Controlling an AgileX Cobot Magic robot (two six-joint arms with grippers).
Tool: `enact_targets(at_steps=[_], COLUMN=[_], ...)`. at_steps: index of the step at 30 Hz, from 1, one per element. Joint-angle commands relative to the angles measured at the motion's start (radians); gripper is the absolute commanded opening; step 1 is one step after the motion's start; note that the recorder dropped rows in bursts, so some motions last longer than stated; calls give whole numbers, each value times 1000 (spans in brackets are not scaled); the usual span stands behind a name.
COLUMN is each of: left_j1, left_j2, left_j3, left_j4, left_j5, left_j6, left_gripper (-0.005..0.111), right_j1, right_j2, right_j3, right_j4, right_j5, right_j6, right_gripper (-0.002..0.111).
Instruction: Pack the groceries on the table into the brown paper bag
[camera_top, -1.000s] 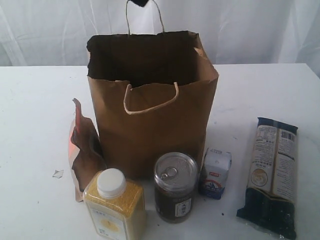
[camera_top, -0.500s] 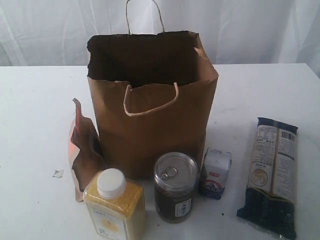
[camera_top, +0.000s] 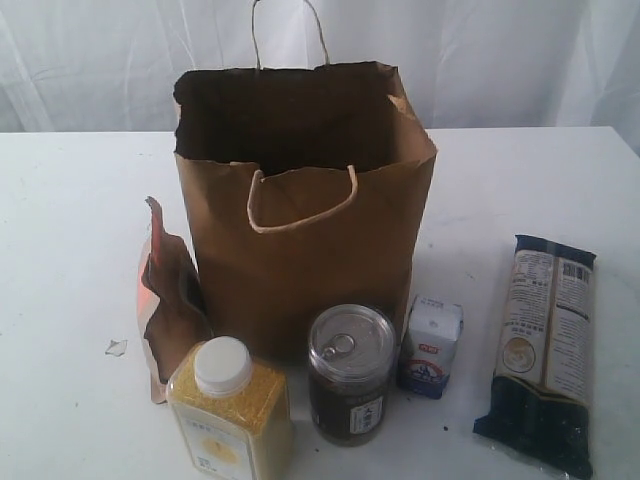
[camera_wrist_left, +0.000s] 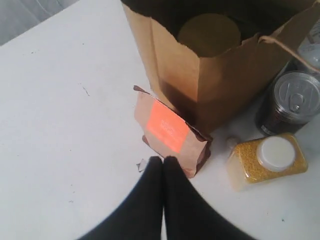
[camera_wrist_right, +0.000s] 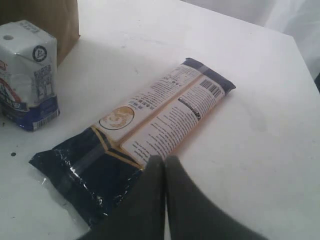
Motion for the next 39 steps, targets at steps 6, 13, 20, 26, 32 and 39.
enact_targets(at_steps=[6,13,20,26,32,39], left_j1=[-5,-5,-5,-5,-5,-43], left_j2=[-98,-98,-98,-98,-98,-122], left_j3=[465,583,585,585,585,607], left_j4=[-18,-152,-183,-131,-95,-58], left_j5=[-380,-359,-370,-439,-458,-518], left_j6=[-100,-114,-107,-107,-88,13], left_gripper=[1,1,1,1,1,1], right_j1=[2,2,2,2,2,2], right_j2=[-5,-5,-5,-5,-5,-5], right_j3=[5,5,5,5,5,5], right_j4=[-4,-4,-4,-4,-4,-4], right_j5=[-5,-5,-5,-5,-5,-5], right_j6=[-4,-4,-4,-4,-4,-4], right_gripper=[0,0,0,0,0,0])
